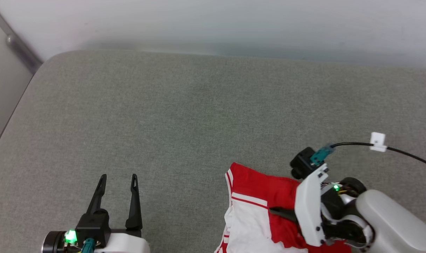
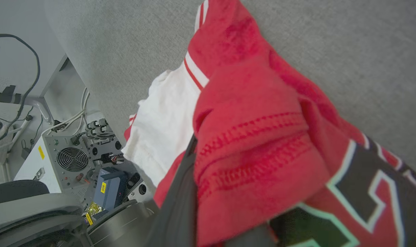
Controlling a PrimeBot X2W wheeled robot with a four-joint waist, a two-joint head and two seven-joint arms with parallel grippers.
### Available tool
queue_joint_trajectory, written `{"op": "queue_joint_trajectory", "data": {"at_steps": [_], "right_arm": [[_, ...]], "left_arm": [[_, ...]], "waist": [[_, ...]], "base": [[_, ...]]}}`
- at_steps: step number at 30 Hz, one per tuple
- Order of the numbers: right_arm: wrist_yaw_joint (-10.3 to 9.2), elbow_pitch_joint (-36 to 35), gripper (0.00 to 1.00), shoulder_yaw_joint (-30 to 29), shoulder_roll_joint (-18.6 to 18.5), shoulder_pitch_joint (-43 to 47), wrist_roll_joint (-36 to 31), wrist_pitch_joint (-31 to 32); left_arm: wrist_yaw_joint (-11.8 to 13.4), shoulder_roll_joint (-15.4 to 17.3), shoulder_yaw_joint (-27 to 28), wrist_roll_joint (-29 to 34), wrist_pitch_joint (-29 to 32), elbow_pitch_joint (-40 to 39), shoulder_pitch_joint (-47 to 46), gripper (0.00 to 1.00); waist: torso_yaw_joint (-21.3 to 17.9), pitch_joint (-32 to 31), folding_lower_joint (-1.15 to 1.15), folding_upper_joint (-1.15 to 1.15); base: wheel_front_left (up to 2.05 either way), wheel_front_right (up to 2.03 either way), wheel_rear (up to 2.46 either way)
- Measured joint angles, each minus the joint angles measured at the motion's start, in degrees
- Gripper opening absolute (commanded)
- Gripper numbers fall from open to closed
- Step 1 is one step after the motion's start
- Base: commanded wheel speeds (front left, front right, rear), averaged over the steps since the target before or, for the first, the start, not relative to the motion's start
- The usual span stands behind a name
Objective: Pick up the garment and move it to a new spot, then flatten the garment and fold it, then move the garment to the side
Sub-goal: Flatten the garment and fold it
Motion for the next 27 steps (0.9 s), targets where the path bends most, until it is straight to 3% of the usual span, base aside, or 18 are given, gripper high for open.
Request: {"op": "queue_joint_trajectory", "data": {"at_steps": [5,9,10,11,12,16,19,23,27], "right_arm": [[0.00,7.4,0.00,4.9,4.2,-2.8,-1.6,-2.0],[0.00,11.1,0.00,8.3,5.3,-4.3,-2.5,-4.4],[0.01,11.5,0.08,8.8,5.4,-4.5,-2.4,-5.1],[0.01,11.7,0.40,9.4,5.3,-4.7,-2.2,-5.9],[0.02,11.5,1.00,10.0,5.0,-4.9,-2.0,-6.8],[0.01,7.8,1.00,10.5,1.9,-5.5,-1.8,-12.7],[0.00,4.3,1.00,7.6,-1.3,-5.5,-3.3,-19.2],[0.00,3.3,1.00,-1.2,-3.7,-4.9,-9.8,-30.4],[0.00,4.0,1.00,-12.3,-2.5,-1.0,-17.6,-41.1]], "left_arm": [[-0.4,-0.5,-0.2,0.2,0.0,0.4,-1.2,1.00],[-0.6,-0.9,-0.4,0.4,0.0,0.9,-1.7,1.00],[-0.6,-0.9,-0.3,0.4,0.0,1.0,-1.7,1.00],[-0.7,-1.0,-0.3,0.4,0.0,1.1,-1.7,1.00],[-0.7,-1.0,-0.2,0.4,0.0,1.2,-1.7,1.00],[-0.7,-1.1,0.3,0.6,0.0,1.7,-0.9,1.00],[-0.8,-1.1,0.7,0.7,0.0,1.7,-0.2,1.00],[-1.0,-1.1,1.3,0.8,0.0,1.7,0.8,1.00],[-1.2,-1.1,1.7,1.0,0.0,1.5,1.4,1.00]], "waist": [[0.9,1.6,0.00,0.00],[1.1,2.1,0.00,0.00],[1.1,2.1,0.00,0.00],[1.0,2.0,0.00,0.00],[0.9,1.8,0.00,0.00],[0.2,0.5,0.00,0.00],[-0.7,-0.7,0.00,0.00],[-2.3,-2.2,0.00,0.00],[-3.8,-3.5,0.00,0.00]], "base": [[0.00,0.00,0.00],[0.00,0.00,0.00],[0.00,0.00,0.00],[0.00,0.00,0.00],[0.00,0.00,0.00],[0.00,0.00,0.00],[0.00,0.00,0.00],[0.00,0.00,0.00],[0.00,0.00,0.00]]}}
